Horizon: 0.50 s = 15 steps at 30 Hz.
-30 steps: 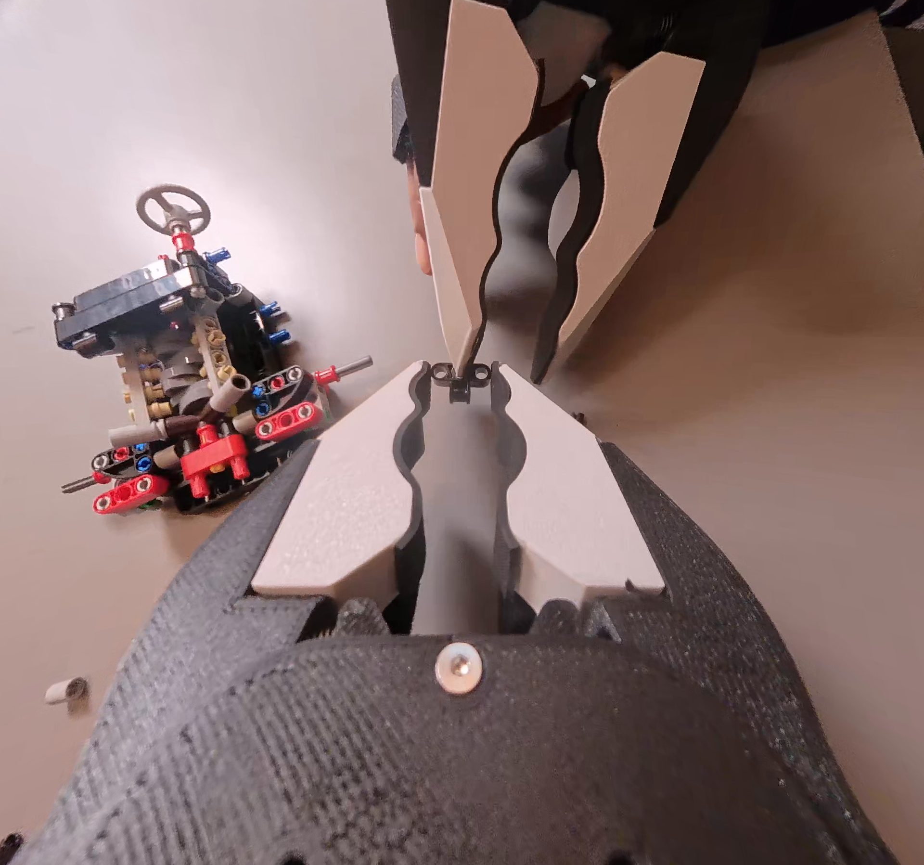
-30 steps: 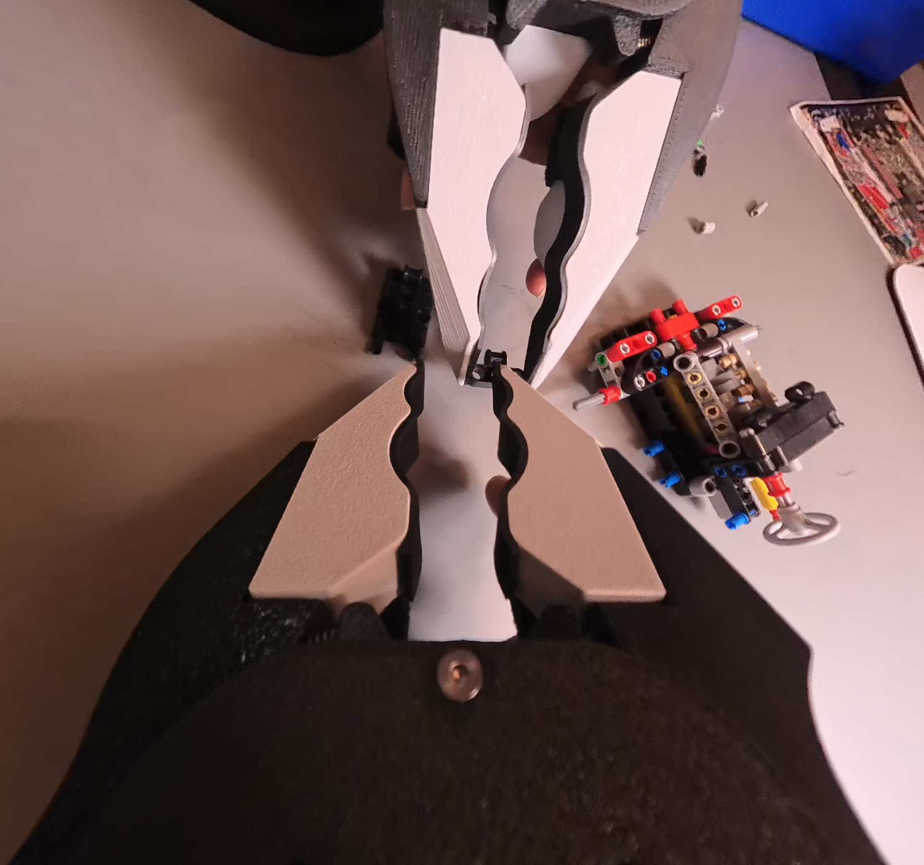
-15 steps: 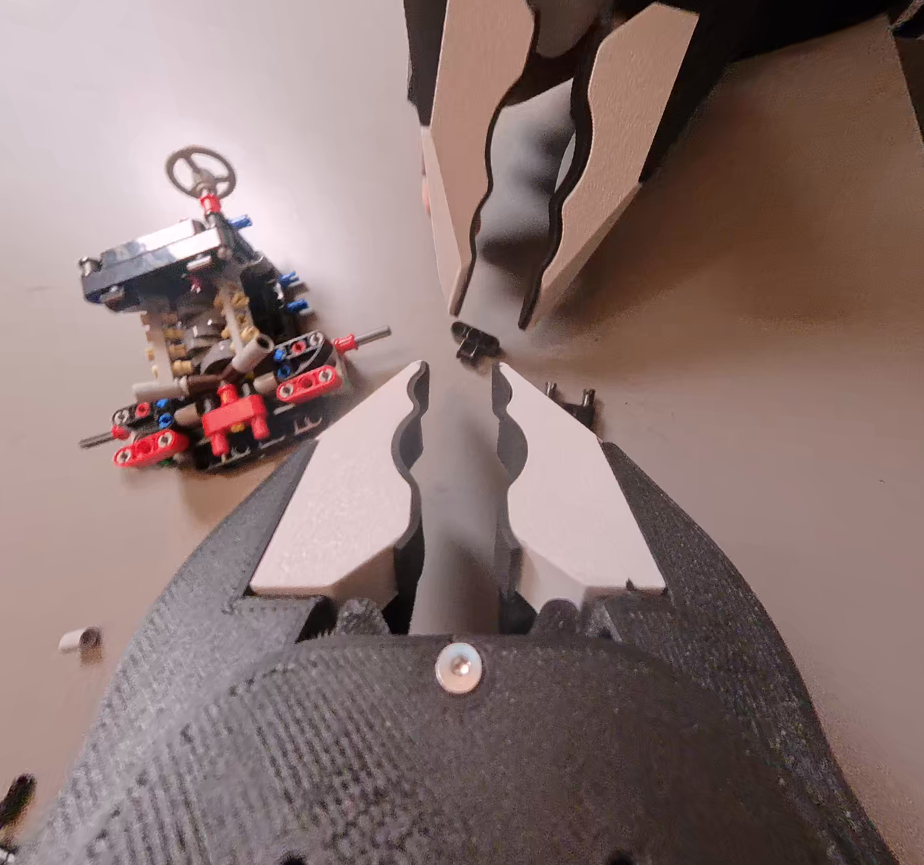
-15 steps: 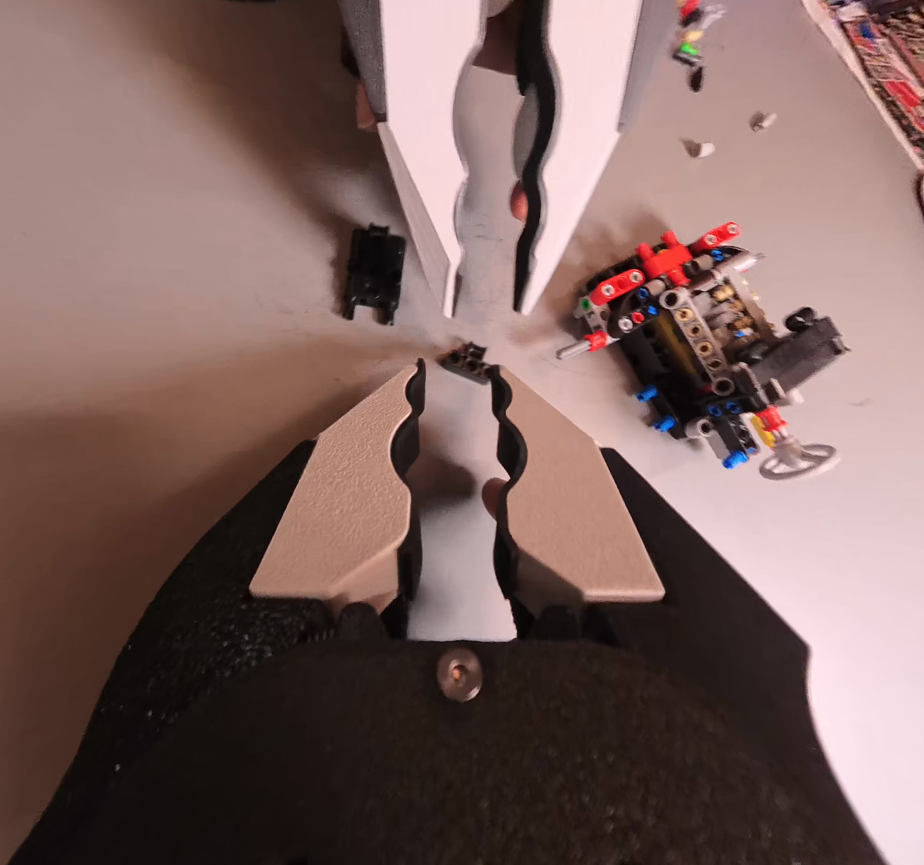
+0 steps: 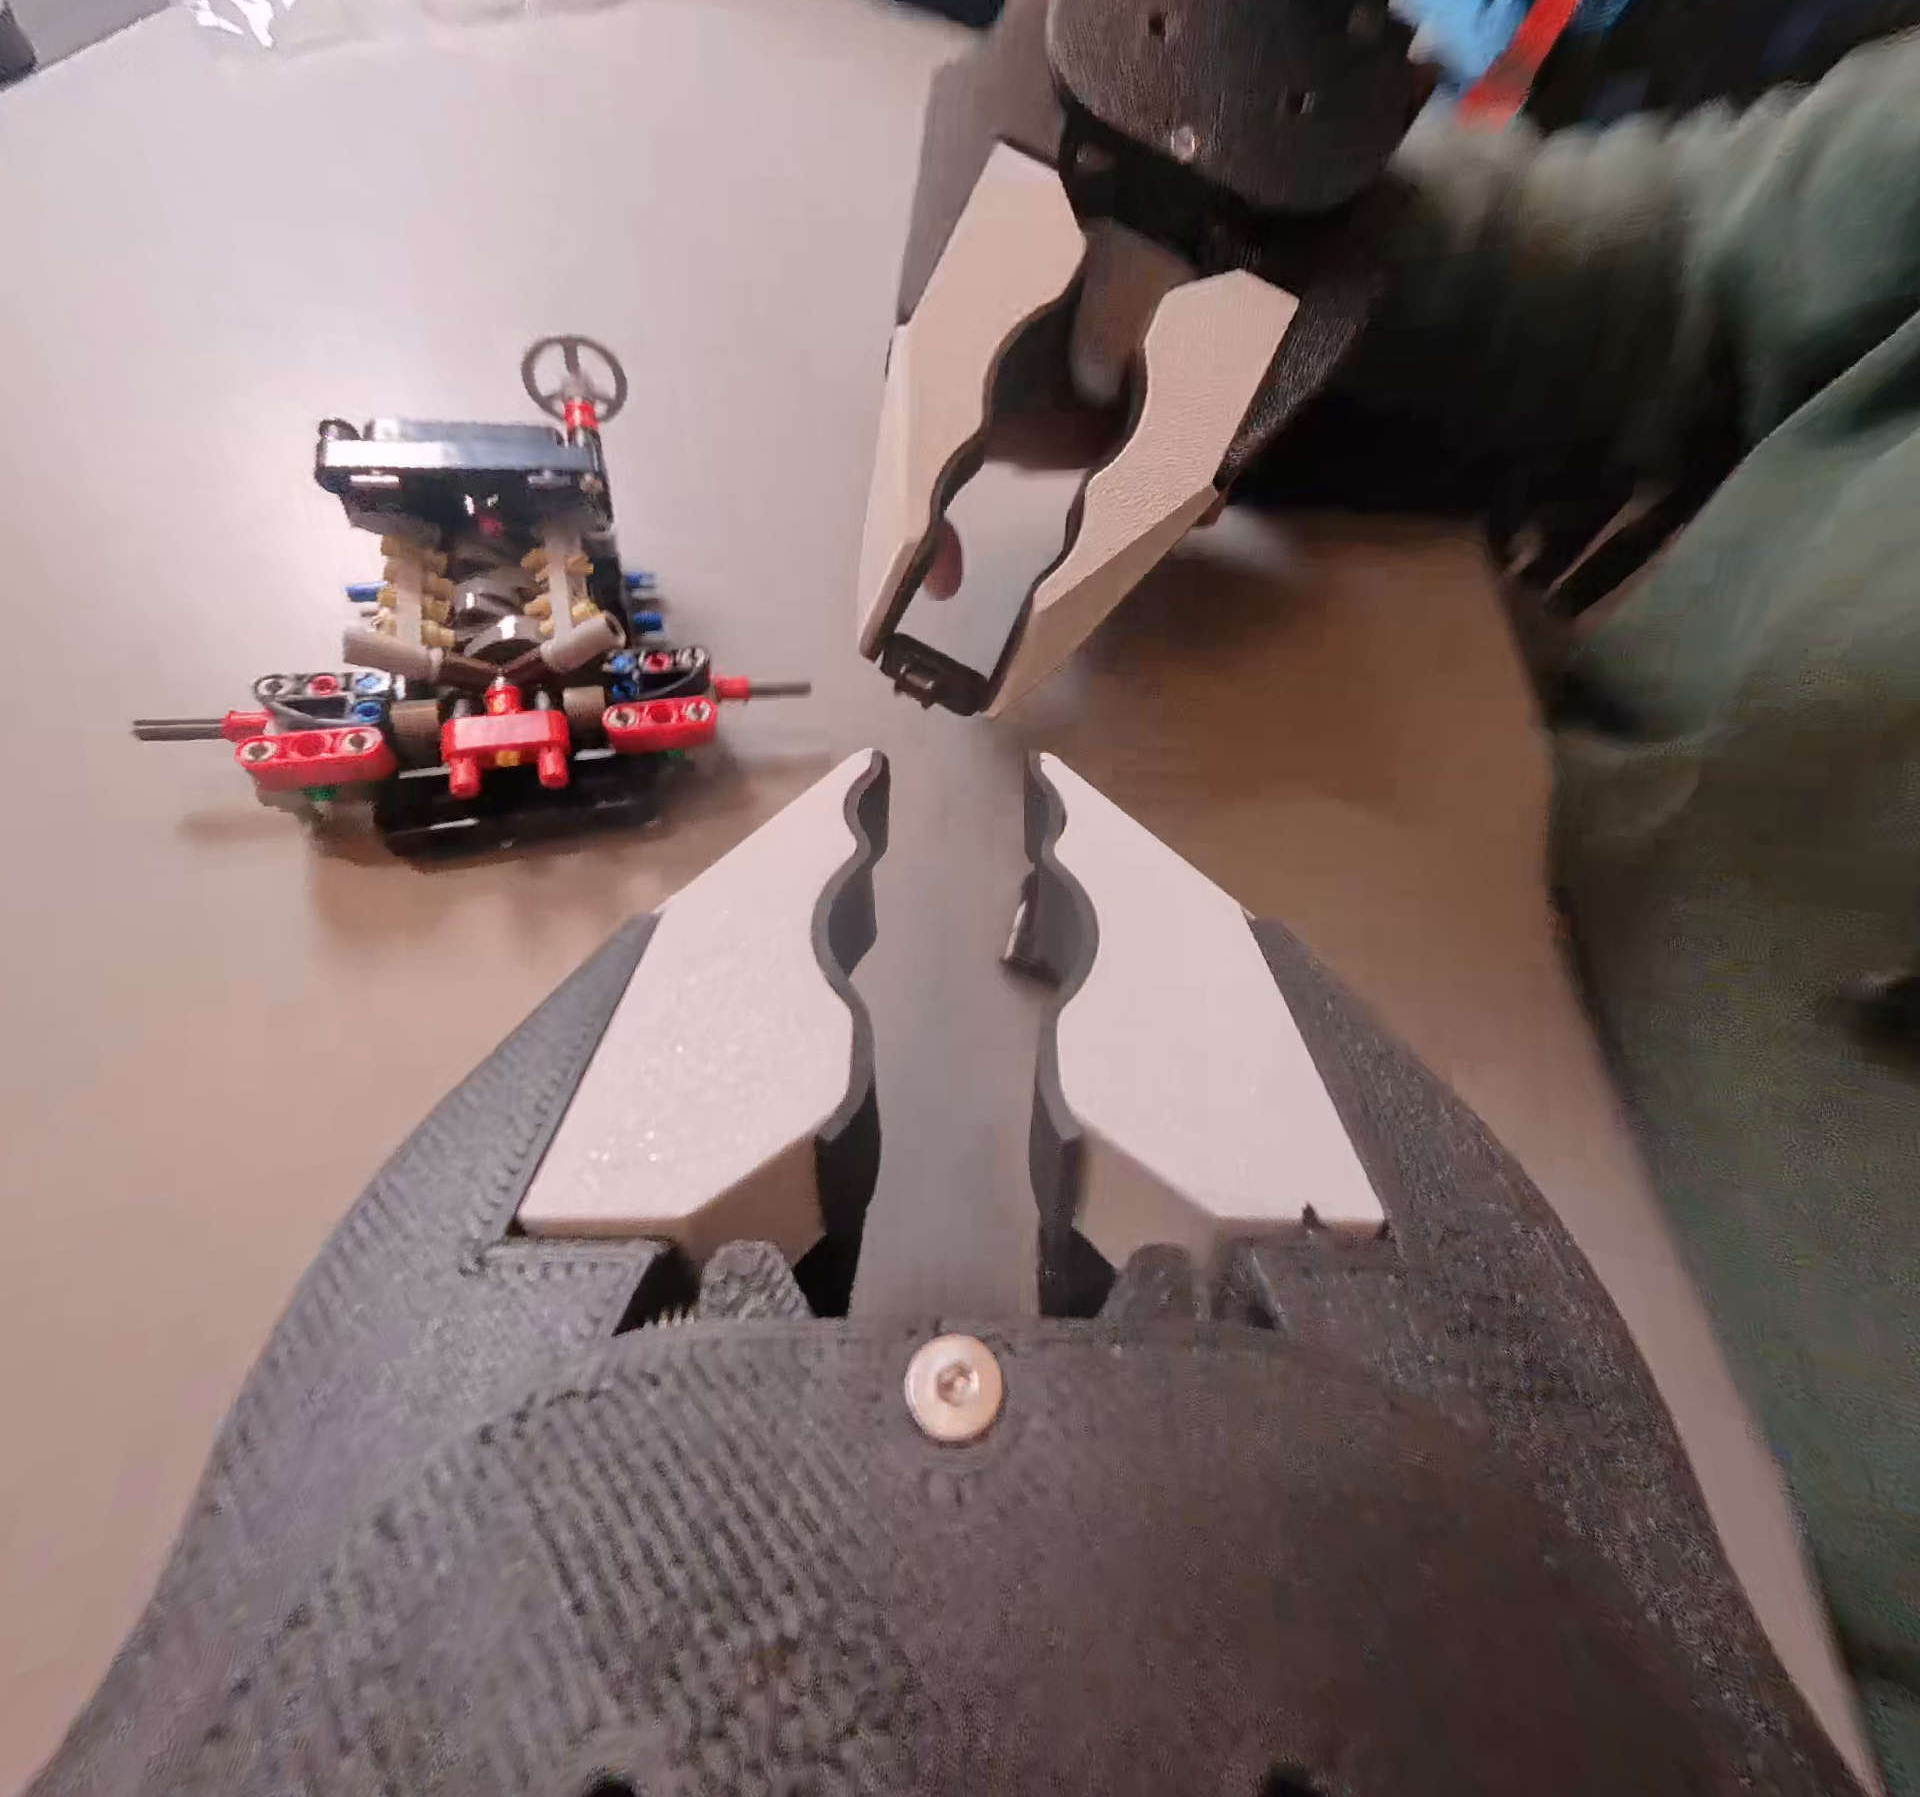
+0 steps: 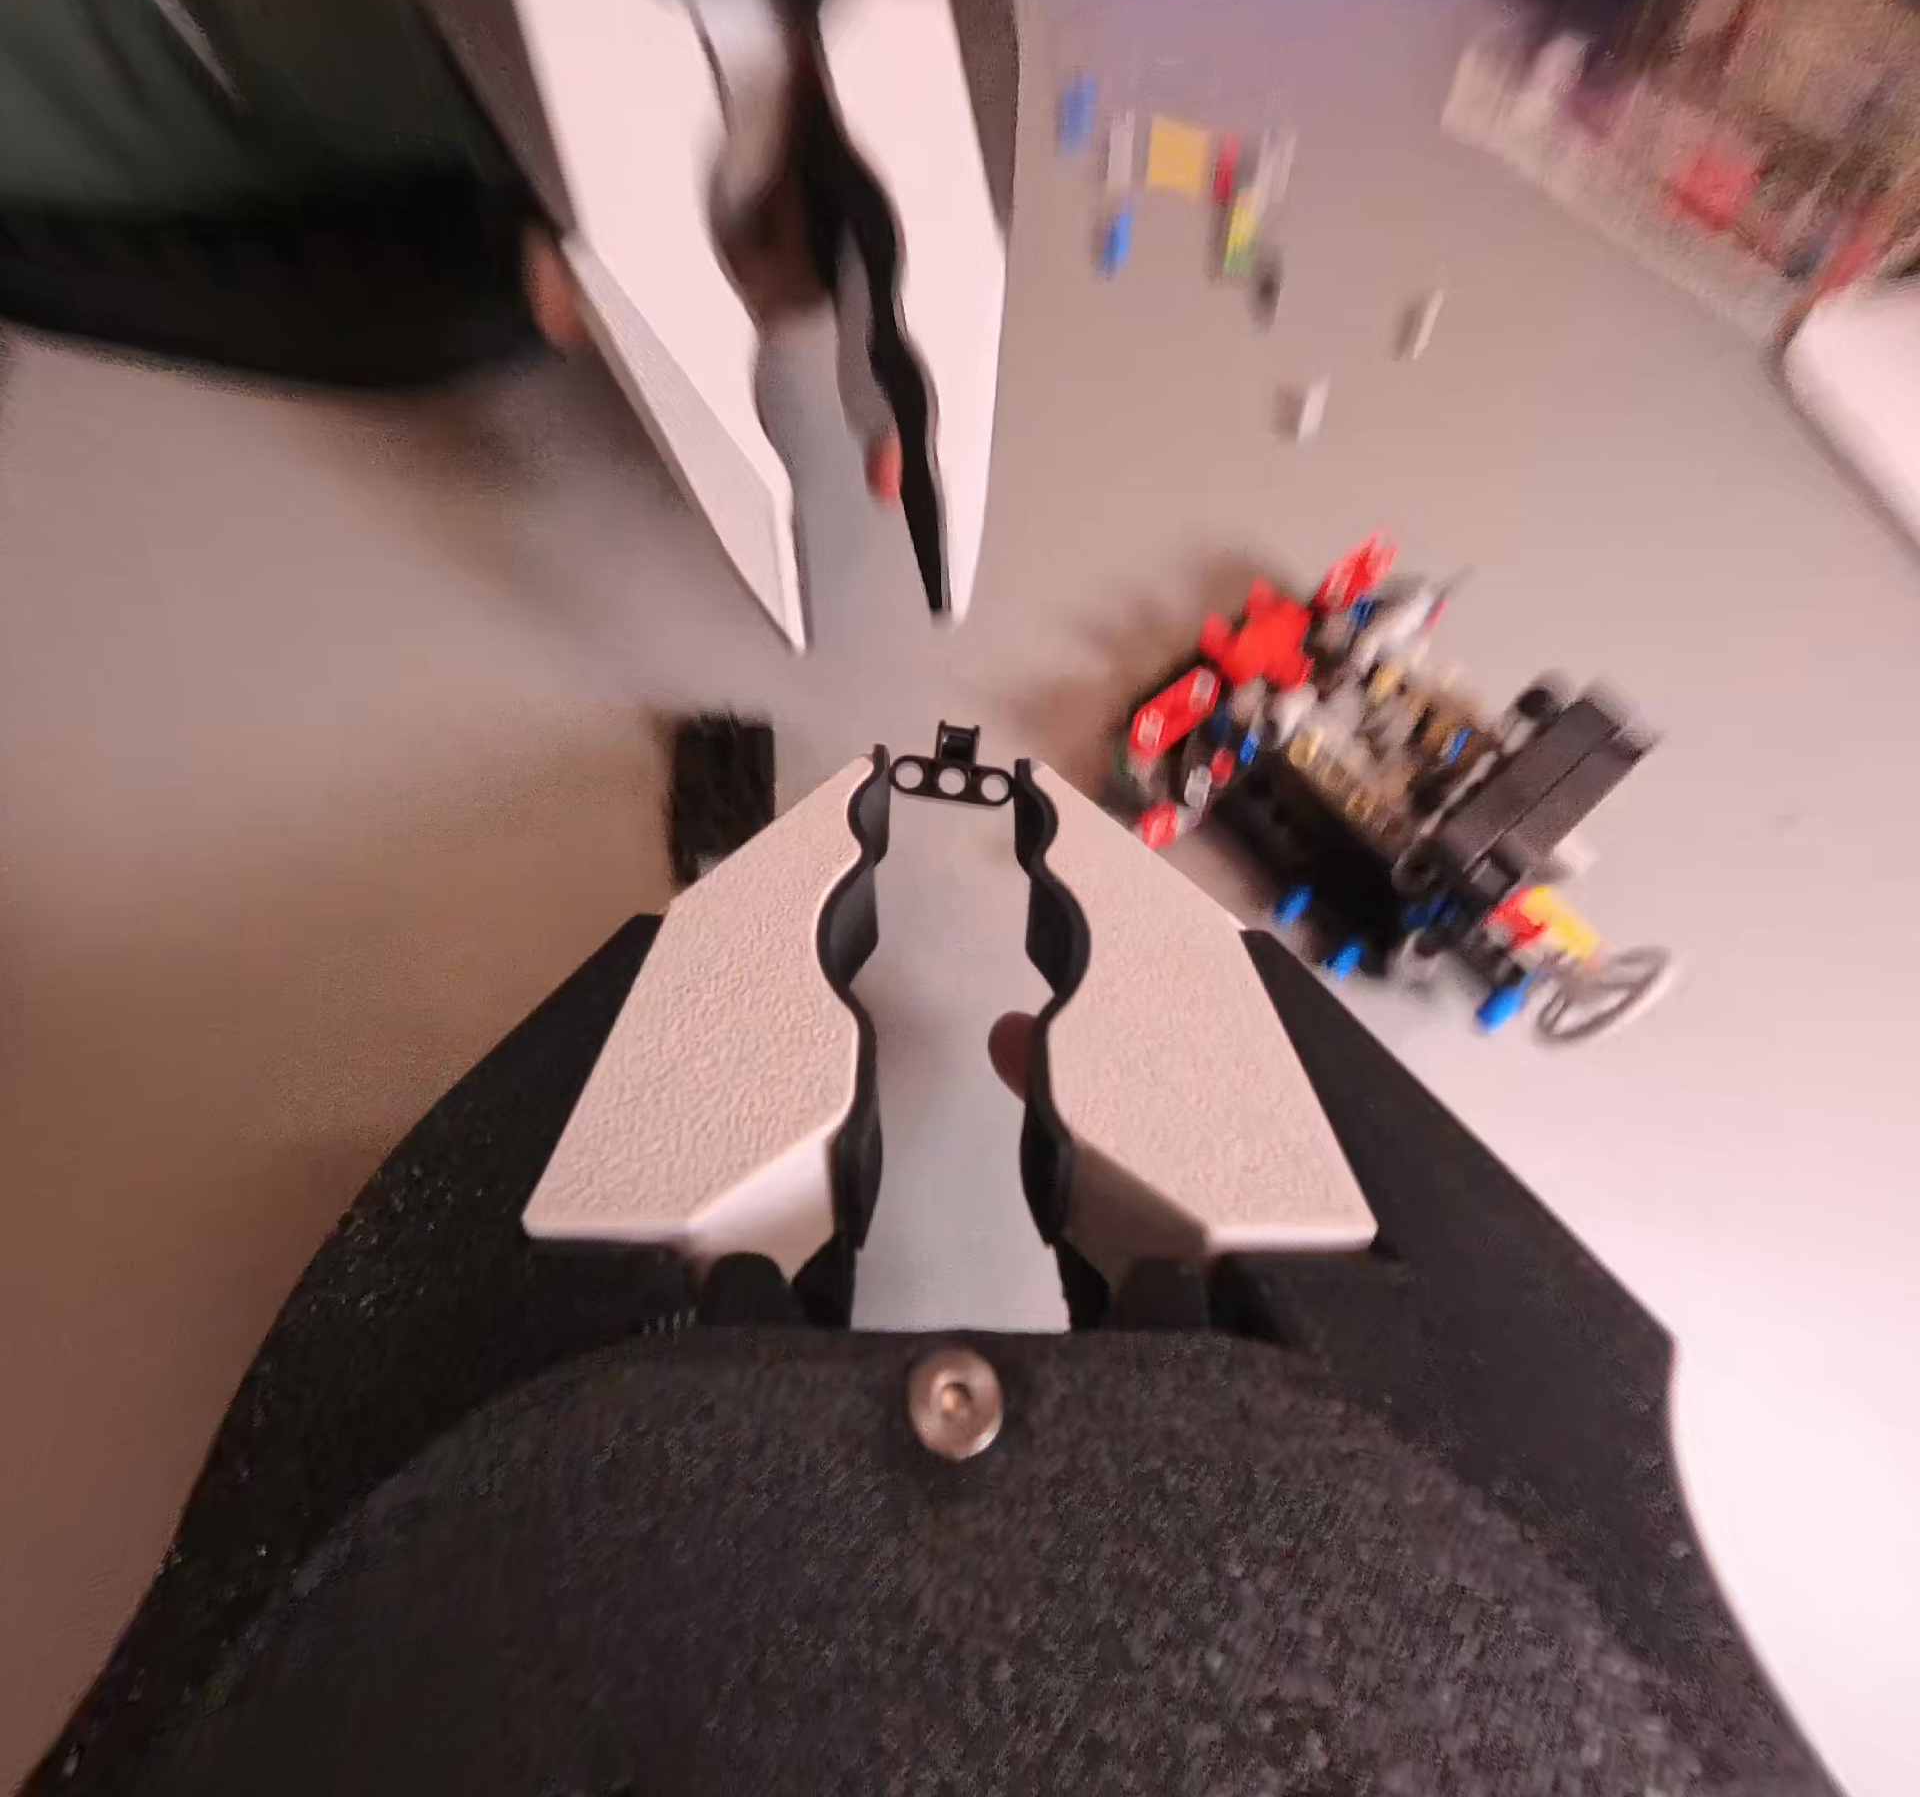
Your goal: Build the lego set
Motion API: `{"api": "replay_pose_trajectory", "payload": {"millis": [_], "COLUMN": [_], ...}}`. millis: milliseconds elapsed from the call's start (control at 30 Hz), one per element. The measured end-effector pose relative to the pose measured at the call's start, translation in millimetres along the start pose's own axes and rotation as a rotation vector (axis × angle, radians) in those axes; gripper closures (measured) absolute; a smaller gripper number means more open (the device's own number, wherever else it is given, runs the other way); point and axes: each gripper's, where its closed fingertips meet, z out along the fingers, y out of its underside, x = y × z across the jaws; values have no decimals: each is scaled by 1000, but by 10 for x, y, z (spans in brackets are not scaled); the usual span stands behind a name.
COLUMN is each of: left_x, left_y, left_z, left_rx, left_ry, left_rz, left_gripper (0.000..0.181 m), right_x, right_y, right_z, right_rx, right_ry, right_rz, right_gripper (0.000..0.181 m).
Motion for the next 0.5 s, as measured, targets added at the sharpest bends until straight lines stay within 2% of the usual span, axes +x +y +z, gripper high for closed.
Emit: {"api": "replay_pose_trajectory", "payload": {"millis": [100,167,233,367,500], "left_x": [137,215,319,464,509], "left_y": [-374,-606,-748,-943,-949], "left_z": [-164,-280,-306,-300,-326], "left_rx": [256,416,503,597,618], "left_ry": [204,314,398,600,721], "left_rz": [-208,-286,-326,-510,-604], "left_gripper": [153,152,152,152,157], "right_x": [-102,-99,-106,-256,-342], "right_y": [-614,-855,-978,-1015,-1035], "right_z": [-414,-654,-774,-725,-732], "right_rx": [466,660,787,812,805], "right_ry": [-89,-182,-257,-297,-269], "right_rz": [-23,112,214,179,94], "right_gripper": [159,159,159,159,158]}}
